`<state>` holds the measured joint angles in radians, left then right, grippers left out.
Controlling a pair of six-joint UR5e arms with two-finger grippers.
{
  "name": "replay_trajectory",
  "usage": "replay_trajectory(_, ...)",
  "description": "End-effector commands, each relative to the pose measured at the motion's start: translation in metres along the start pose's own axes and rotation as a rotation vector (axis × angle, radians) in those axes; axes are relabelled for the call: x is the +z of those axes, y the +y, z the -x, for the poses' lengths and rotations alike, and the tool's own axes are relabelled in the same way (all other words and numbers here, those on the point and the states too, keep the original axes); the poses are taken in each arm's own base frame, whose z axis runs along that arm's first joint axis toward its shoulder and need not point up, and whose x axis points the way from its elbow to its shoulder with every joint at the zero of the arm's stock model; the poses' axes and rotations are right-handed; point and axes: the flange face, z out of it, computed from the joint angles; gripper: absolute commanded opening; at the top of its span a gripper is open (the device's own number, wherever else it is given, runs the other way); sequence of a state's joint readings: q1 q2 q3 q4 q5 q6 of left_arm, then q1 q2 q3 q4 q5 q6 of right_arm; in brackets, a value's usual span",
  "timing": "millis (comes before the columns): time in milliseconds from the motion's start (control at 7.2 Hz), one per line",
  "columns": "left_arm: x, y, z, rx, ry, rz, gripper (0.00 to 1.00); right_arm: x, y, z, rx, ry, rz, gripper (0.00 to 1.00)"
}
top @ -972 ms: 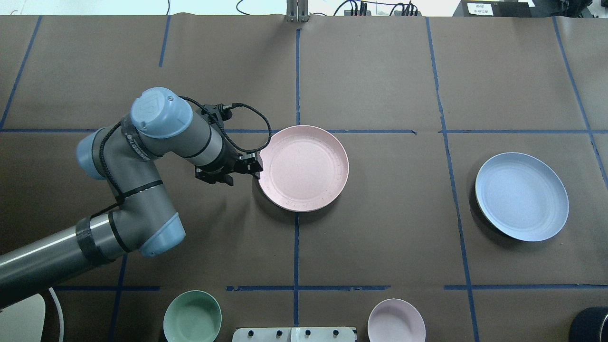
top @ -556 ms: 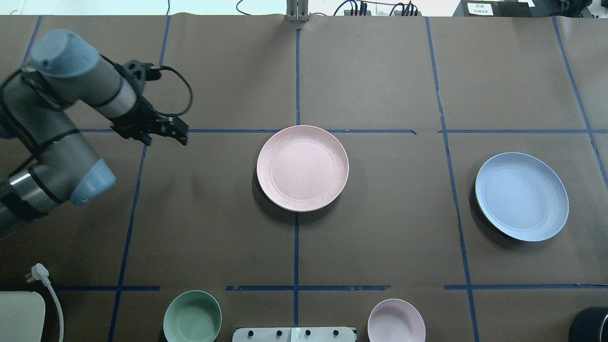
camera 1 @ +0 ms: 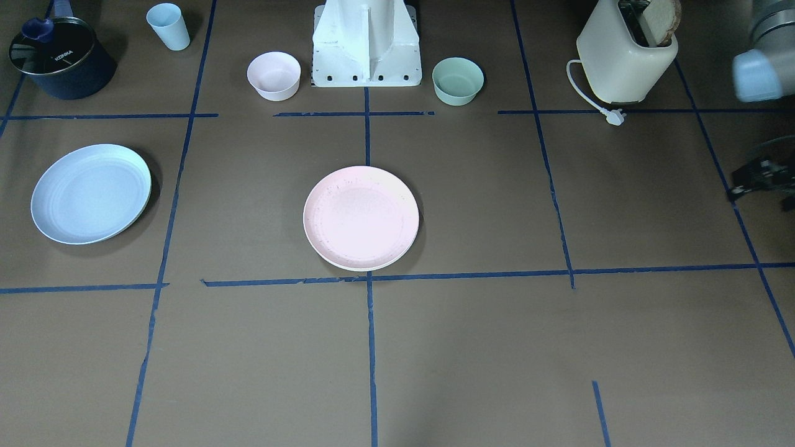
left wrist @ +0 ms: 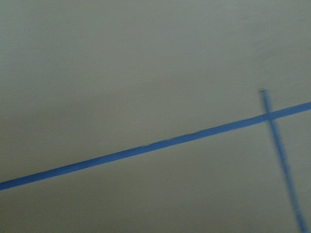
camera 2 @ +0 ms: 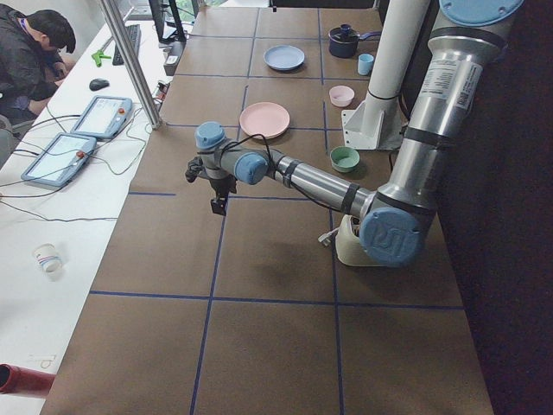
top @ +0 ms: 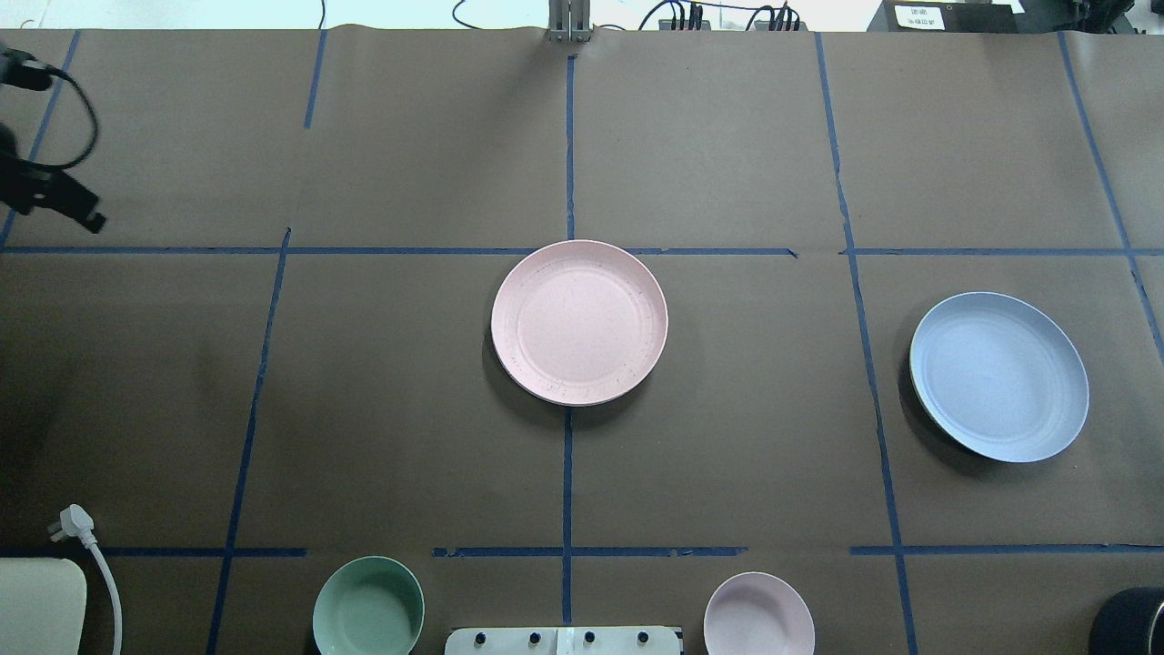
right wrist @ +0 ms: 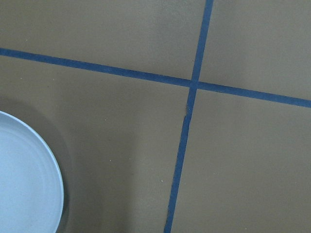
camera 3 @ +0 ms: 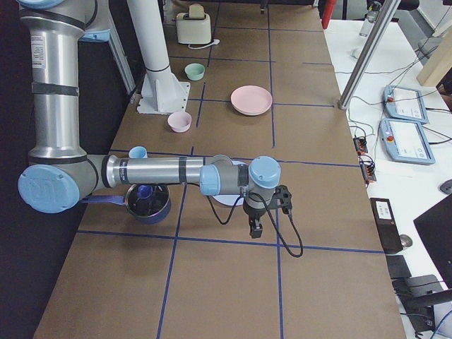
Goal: Stack three plates with pink and blue
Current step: 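Open the left gripper and withdraw it away from the stack, then reach the right gripper to the light blue plate's rim and grasp it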
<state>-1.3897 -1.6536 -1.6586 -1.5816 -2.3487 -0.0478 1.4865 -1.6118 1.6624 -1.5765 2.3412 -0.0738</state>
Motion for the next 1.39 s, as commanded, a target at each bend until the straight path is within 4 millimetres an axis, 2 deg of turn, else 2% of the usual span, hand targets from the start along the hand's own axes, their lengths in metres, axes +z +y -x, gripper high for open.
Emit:
replay_trajectory(0,-0.009,0.112,0.095,-0.135,0.072,-0.014,1.00,-0.002,-0.001,0.002,-0.005,-0.001,-0.006,1.00)
replay_trajectory(139,-0.012,0.136,0.098,-0.172,0.101,-0.021,1.00,-0.002,-0.001,0.002,0.015,-0.002,-0.011,1.00)
replay_trajectory(278,-0.007,0.137,0.103,-0.182,0.082,-0.006,1.00,-0.004,-0.002,0.011,0.077,-0.015,-0.015,1.00)
replay_trajectory(417,-0.003,0.133,0.109,-0.177,0.026,0.006,1.00,0.006,-0.003,0.026,0.103,-0.028,-0.025,1.00)
replay_trajectory(556,-0.009,0.132,0.106,-0.148,0.005,-0.013,1.00,0.026,0.004,0.041,0.130,-0.040,-0.049,1.00)
replay_trajectory(694,-0.002,0.138,0.113,-0.162,-0.005,0.005,1.00,0.048,0.013,0.065,0.172,-0.062,-0.078,1.00)
replay_trajectory(833,-0.003,0.135,0.111,-0.159,-0.006,0.002,1.00,0.073,0.026,0.078,0.189,-0.070,-0.105,1.00)
replay_trajectory(972,-0.005,0.133,0.109,-0.152,-0.005,-0.003,1.00,0.089,0.032,0.085,0.198,-0.098,-0.131,1.00)
replay_trajectory(1250,-0.004,0.133,0.109,-0.152,-0.003,-0.002,1.00,0.121,0.039,0.119,0.191,-0.121,-0.100,0.99)
